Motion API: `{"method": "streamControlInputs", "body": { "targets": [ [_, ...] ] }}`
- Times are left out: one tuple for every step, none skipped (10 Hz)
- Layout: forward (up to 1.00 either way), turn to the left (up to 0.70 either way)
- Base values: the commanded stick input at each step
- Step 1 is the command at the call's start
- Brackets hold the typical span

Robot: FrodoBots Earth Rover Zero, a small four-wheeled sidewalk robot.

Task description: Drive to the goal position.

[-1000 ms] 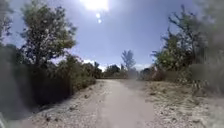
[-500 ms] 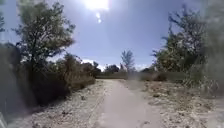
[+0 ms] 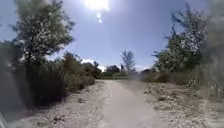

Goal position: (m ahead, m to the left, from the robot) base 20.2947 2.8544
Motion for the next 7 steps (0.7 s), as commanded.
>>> {"method": "streamControlInputs", "body": {
  "targets": [
    [0.45, 0.00],
    [0.45, 0.00],
    [0.45, 0.00],
    [0.45, 0.00],
    [0.45, 0.00],
    [0.45, 0.00],
    [0.45, 0.00]
  ]
}}
